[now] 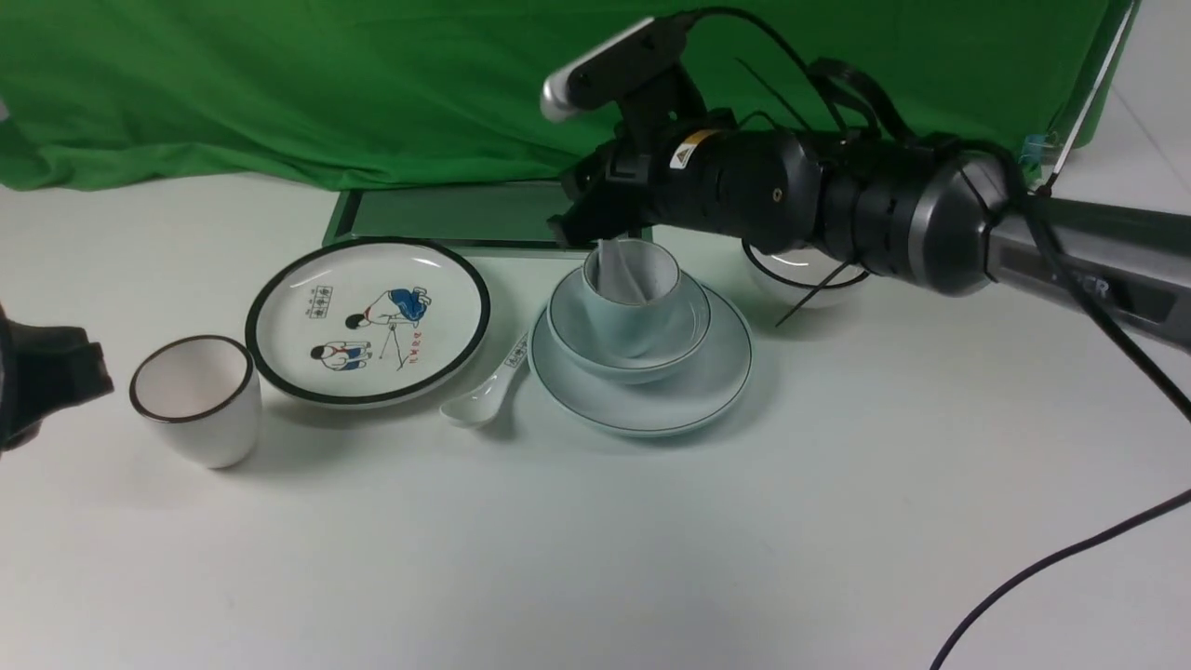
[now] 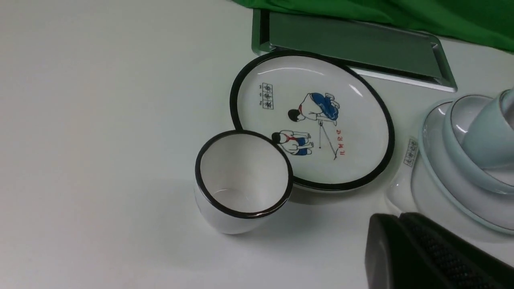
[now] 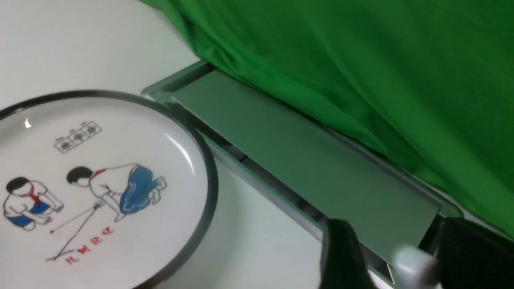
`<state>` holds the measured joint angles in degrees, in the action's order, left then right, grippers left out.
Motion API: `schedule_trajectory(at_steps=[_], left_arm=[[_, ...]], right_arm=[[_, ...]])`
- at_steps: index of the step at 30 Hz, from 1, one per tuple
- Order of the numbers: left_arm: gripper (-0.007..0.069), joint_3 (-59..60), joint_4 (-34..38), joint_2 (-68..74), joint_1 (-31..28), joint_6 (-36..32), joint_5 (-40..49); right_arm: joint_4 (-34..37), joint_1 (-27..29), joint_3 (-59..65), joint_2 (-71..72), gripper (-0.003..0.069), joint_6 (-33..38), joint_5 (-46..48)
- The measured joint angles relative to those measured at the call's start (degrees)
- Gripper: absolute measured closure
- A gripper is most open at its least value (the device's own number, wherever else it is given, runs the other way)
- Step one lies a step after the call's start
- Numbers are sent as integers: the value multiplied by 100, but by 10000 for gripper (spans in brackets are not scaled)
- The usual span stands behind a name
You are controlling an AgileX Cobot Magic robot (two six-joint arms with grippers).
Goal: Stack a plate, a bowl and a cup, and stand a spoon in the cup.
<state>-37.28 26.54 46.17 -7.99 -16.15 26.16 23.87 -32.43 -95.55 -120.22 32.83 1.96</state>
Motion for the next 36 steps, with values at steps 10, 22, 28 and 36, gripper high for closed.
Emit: schedule_trajectory(at_steps=[10,22,28,36], left_arm=[[654,116,637,-1514,0,-1826,93],[654,936,-19,-2177,0,-2237,-989],[654,1067,-162,-2177,0,-2275,-1024],[654,1096,-177,-2177,0,-2292,-1017]], right_arm=[[-1381,0,10,1961,597,-50,2392],[-3812,0,2135,5836,646,-2497,3633],[-3771,0,4957,7821,644,-3283,1569],[-3761,0,7766,9527,635,-4110,-541]])
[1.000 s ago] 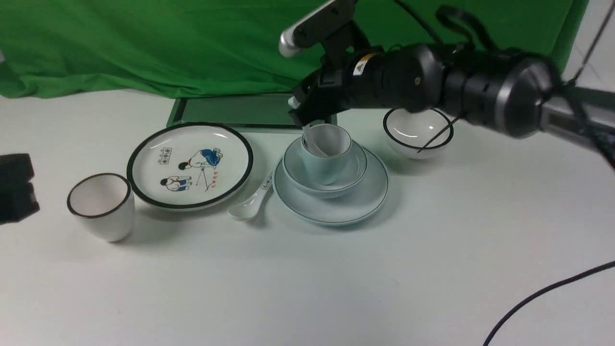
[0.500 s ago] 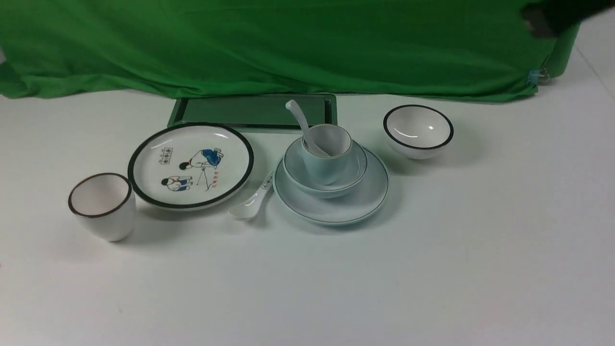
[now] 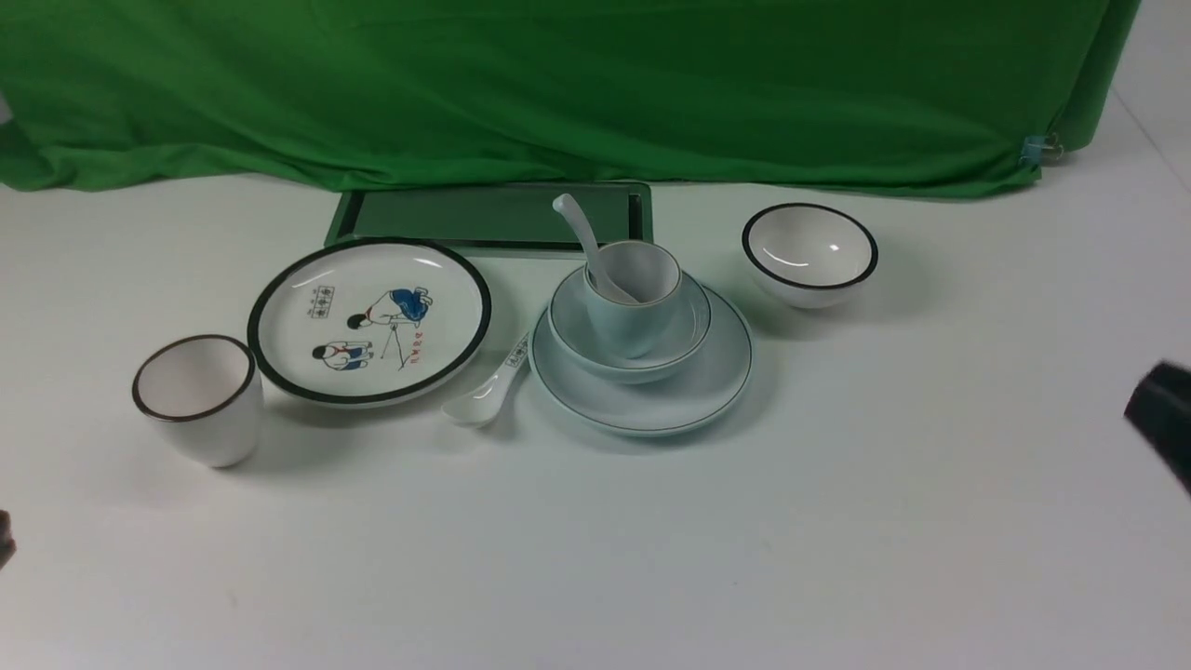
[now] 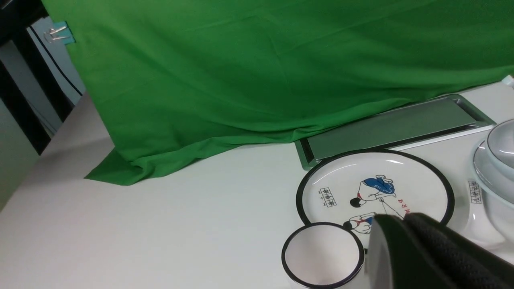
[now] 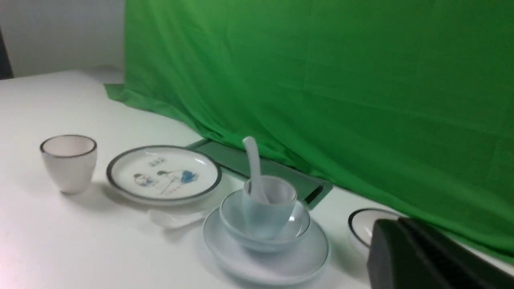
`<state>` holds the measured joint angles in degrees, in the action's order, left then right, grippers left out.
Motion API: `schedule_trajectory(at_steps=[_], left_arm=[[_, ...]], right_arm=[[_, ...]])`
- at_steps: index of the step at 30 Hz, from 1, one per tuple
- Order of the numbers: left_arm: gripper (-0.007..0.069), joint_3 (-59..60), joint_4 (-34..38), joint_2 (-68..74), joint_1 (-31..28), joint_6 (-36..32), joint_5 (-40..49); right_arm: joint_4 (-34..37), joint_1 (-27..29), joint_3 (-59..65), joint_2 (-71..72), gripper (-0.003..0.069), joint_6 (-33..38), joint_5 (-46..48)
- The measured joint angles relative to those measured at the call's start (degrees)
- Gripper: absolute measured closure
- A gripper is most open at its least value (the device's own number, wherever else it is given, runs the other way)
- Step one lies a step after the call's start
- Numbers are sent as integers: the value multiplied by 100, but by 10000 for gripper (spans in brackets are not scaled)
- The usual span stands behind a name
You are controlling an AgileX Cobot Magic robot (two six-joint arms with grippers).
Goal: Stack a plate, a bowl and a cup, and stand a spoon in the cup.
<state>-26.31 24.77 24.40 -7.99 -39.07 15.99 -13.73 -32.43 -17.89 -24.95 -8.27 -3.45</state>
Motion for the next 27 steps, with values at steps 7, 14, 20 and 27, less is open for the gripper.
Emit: schedule_trajectory(at_steps=[7,14,20,27], left_arm=[[654,0,0,0,0,0,0],[654,0,0,0,0,-14,-5],[654,0,-68,0,0,-22,-5],[654,0,-88,0,0,-26,-5]], right_arm=[[-5,0,1302,195,623,-90,-112],[1,16,1832,402,649,-891,-188],[87,1012,1838,1520,649,-928,110],[1107,2433,1838,2437,649,323,727]])
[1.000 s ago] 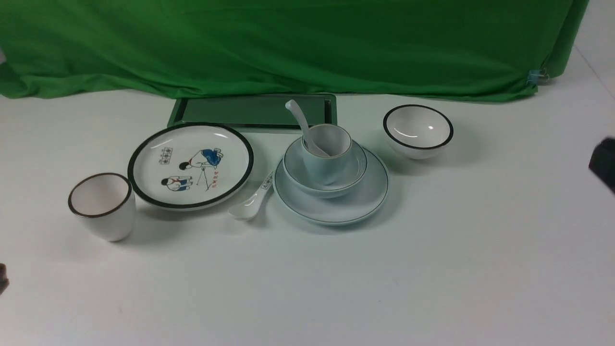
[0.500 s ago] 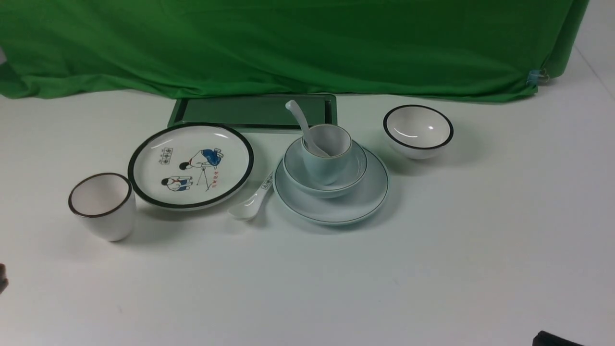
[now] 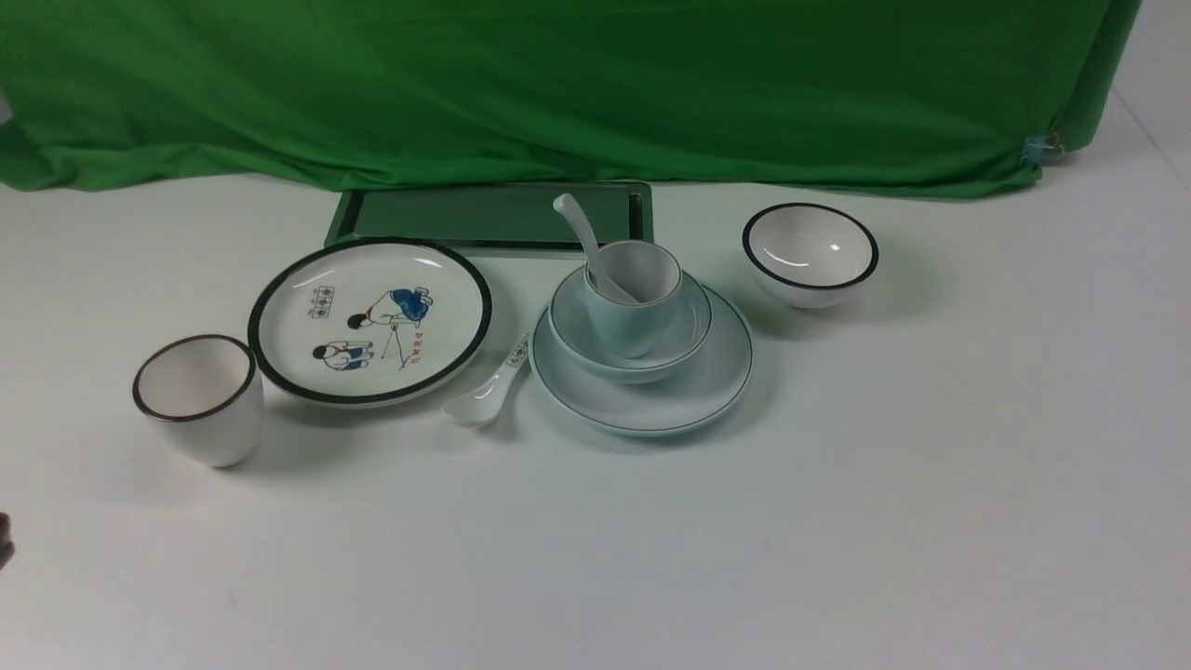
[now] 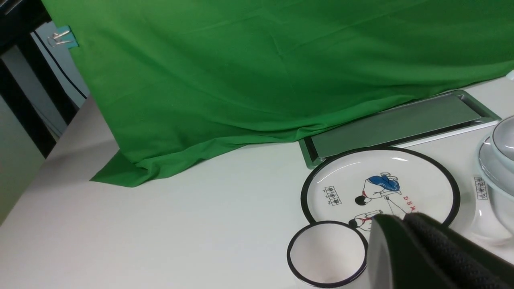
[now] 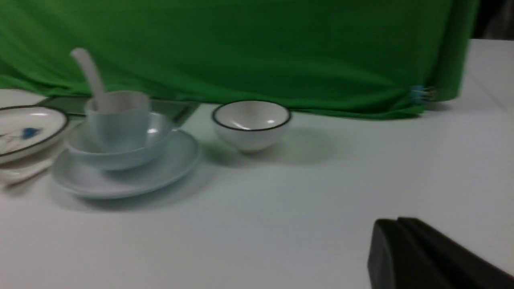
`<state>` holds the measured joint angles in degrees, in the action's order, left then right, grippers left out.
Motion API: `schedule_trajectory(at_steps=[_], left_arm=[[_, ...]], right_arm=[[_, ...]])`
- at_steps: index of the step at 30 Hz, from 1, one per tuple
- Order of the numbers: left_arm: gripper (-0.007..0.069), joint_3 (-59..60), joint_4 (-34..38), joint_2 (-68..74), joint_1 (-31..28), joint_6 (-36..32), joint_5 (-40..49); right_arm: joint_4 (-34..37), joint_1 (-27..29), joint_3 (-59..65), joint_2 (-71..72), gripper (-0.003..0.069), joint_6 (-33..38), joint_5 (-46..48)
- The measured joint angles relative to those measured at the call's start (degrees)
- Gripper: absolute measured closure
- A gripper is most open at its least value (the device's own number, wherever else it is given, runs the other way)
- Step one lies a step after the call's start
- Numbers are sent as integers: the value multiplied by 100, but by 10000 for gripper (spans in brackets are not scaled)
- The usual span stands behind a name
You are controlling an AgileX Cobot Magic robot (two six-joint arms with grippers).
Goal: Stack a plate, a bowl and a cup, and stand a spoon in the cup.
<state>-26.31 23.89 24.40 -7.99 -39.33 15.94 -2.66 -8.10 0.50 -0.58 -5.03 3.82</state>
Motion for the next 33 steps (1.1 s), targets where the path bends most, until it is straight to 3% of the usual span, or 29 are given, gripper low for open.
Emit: schedule_trajectory(at_steps=[5,33], left_arm=[[654,0,-16,0,0,0,0],[654,65,-246,-63,226,0,-24]], right_arm=[[266,473,0,58,648,288,614],[384,515,0,60,601,331,876]])
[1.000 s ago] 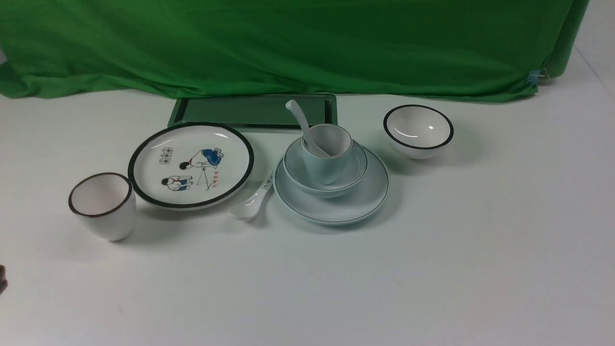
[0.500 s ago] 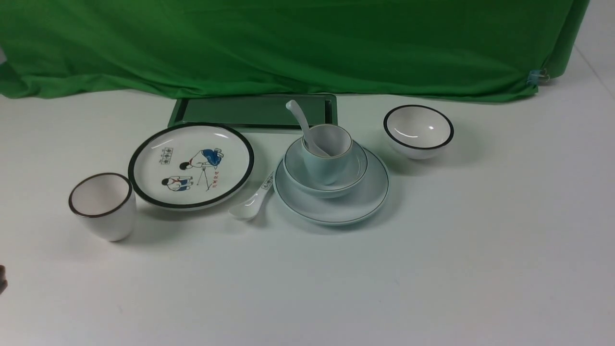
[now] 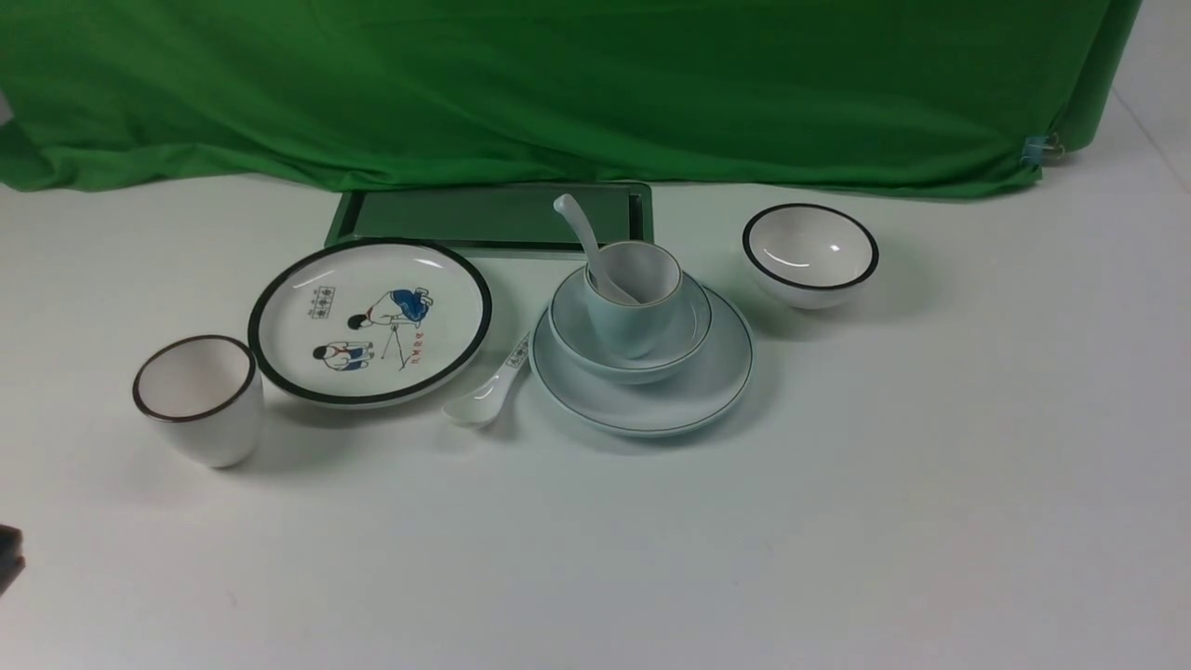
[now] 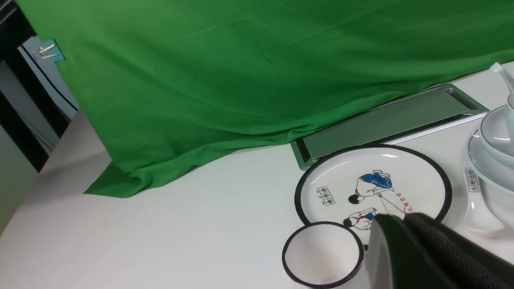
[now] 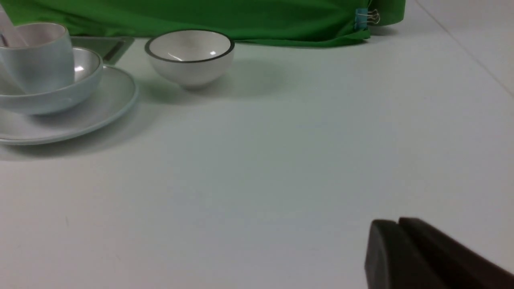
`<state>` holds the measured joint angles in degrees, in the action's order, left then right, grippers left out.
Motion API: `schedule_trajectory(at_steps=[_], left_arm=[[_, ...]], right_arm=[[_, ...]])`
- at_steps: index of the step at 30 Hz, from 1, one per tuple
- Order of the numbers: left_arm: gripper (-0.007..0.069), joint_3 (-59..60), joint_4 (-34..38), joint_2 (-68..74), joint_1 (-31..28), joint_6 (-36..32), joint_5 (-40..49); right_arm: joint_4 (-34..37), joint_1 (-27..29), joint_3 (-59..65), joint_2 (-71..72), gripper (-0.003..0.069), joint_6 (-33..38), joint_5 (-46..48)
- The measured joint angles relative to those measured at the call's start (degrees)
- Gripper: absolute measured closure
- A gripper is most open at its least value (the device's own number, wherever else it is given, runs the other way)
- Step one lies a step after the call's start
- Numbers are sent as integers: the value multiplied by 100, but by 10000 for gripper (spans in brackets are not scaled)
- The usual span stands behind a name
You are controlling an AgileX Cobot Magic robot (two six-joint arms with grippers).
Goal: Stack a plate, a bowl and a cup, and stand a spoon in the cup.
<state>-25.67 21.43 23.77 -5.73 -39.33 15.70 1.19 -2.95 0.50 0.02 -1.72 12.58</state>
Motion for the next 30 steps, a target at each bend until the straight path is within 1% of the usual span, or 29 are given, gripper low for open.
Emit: schedule_trajectory(at_steps=[3,6,8,13,14,16,17,18,19,21,24,30], left_arm=[[654,39,-73,-37,0,0,31],[654,224,-636,-333,54,24,31],[654,348,-756,-481,54,132,20],[653,1570,-1186,-1590,58,1662,-510],[653,1619,-1186,-1634,58,1724,-539],[653,2250,-1593,-2167,58,2787,-913],[653,2290,-1622,-2198,58,2787,-929],[653,2516,-1808,-2323,58,3482,-938],[653,2556,-1887,-2347,53,3751,-844],[653,2571,-1957,-2364,53,4177,-357],[653,2604,-2030,-2364,53,4229,-104],[653,2604,-2034,-2364,58,4070,-103]], right_arm=[[0,7,0,0,597,0,0],[0,7,0,0,590,0,0],[0,7,0,0,589,0,0],[0,18,0,0,578,0,0],[0,18,0,0,578,0,0],[0,18,0,0,570,0,0],[0,18,0,0,569,0,0],[0,18,0,0,565,0,0],[0,18,0,0,561,0,-6],[0,18,0,0,554,0,1],[0,18,0,0,547,0,1],[0,18,0,0,533,0,-1]])
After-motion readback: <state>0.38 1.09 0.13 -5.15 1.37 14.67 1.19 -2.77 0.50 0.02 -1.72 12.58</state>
